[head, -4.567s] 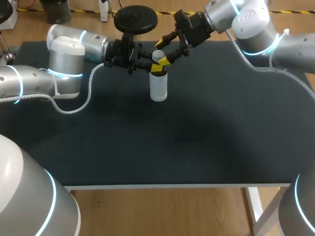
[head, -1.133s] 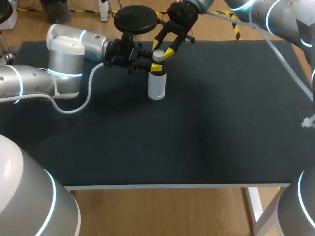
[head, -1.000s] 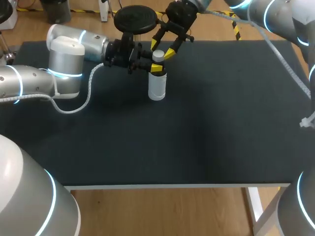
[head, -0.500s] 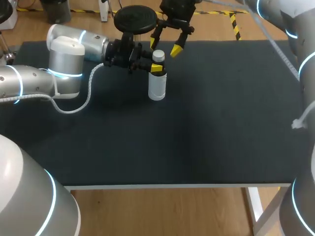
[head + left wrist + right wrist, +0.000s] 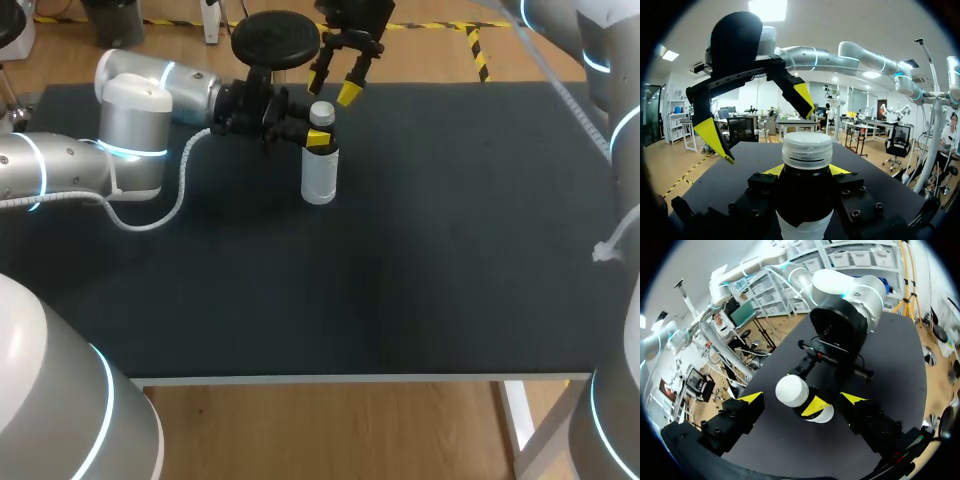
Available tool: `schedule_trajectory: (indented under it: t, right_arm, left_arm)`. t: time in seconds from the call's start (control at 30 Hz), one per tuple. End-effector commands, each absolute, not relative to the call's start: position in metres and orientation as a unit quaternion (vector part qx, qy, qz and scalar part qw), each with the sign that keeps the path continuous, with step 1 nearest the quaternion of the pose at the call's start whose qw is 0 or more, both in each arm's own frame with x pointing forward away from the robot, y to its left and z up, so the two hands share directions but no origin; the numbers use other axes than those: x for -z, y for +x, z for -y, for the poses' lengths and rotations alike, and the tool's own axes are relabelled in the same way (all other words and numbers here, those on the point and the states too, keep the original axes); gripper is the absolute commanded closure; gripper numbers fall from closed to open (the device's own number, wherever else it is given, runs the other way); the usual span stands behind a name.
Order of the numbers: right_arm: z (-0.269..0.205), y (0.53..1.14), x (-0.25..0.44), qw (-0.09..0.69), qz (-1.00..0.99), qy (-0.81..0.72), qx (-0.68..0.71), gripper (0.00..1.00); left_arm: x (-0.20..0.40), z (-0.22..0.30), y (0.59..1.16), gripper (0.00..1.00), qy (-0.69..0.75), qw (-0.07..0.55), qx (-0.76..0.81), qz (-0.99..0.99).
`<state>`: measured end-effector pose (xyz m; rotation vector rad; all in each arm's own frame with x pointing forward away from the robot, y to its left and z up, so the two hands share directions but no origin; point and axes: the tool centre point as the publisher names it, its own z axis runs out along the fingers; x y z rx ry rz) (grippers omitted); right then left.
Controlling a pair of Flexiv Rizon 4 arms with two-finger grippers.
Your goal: Unscrew the bottle cap
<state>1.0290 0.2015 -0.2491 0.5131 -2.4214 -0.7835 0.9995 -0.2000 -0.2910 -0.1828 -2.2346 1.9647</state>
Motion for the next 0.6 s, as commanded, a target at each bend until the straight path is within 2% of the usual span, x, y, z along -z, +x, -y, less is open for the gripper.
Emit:
schedule_trajectory:
  t: [0.03, 0.37, 0.6]
  right_arm:
    - [-0.1923, 1.0111, 0.2346, 0.07, 0.958, 0.135, 0.244, 0.0]
    - [-0.1872, 1.0131, 0.2311, -0.02, 0.977, 0.115, 0.179, 0.0]
    - [-0.1869, 1.0134, 0.2336, -0.053, 0.981, 0.097, 0.161, 0.0]
  left_arm:
    - [0.2928, 0.2002, 1.0013, 1.0, -0.063, 0.083, -0.657, 0.747]
    - [0.2928, 0.2002, 1.0013, 1.0, -0.063, 0.083, -0.657, 0.747]
    - [0.2928, 0.2002, 1.0013, 1.0, -0.063, 0.083, -0.657, 0.747]
